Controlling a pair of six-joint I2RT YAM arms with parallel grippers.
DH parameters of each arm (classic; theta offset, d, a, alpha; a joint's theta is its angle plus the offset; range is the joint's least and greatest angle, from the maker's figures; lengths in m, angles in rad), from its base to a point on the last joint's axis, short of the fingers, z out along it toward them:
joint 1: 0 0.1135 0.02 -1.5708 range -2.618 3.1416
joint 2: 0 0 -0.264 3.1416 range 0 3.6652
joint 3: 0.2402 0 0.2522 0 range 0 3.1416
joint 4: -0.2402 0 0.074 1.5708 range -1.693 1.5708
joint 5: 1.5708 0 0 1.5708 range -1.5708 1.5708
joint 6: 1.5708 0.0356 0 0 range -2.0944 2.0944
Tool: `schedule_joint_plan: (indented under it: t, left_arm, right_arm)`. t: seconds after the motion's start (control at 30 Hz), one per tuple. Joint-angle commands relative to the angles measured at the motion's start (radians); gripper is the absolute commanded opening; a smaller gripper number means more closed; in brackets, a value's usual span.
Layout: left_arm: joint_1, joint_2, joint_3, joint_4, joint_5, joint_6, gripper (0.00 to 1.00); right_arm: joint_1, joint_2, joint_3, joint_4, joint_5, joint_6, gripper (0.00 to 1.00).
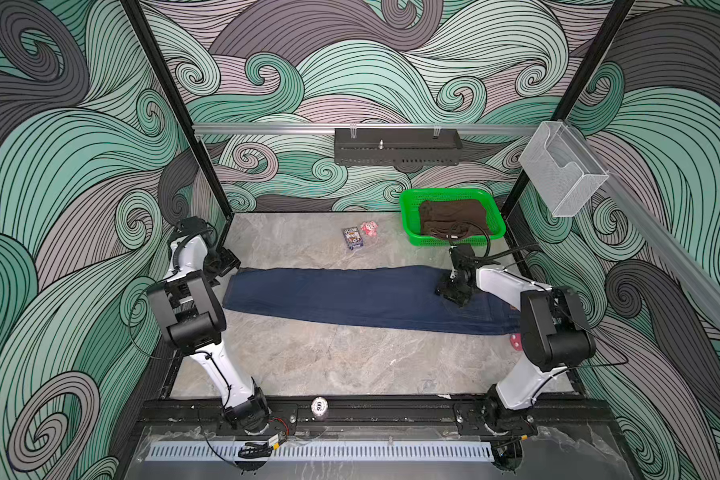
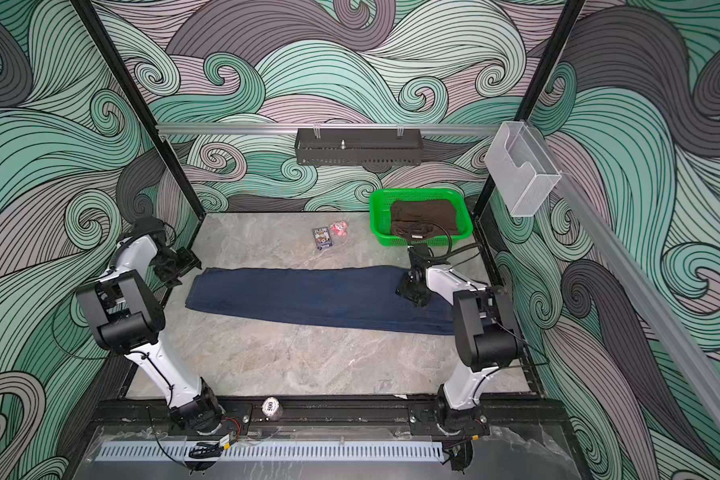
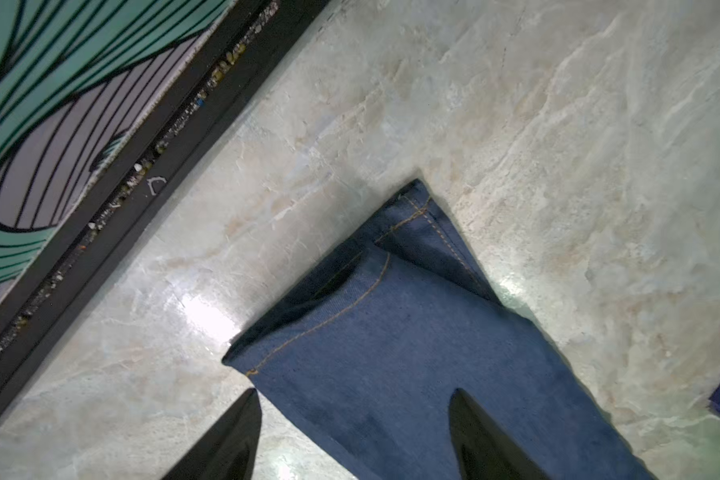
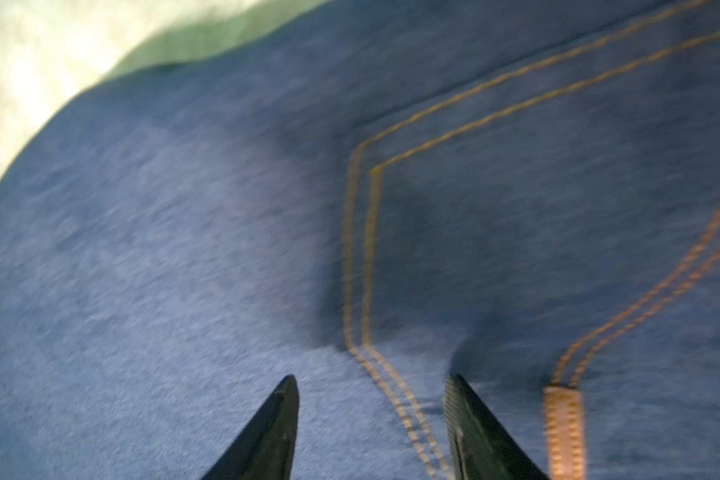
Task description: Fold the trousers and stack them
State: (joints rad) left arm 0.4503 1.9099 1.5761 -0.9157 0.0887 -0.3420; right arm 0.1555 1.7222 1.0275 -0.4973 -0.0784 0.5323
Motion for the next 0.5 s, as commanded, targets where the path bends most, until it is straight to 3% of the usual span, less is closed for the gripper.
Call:
schedule_joint_plan:
  t: [0.0,0.47]
  left_arm:
    - [0.008,0.03,0.025,-0.012,-0.016,0.093,0.75]
    - [0.01,0.234,0.158,-0.035,0.071,0.169,0.77]
  right_arm:
    - [-0.011,0.018,-0.018,-0.008,0.023,0.007,0.57]
    - [-0.025,0.005,-0.056,0.026,0.02,0.01,0.57]
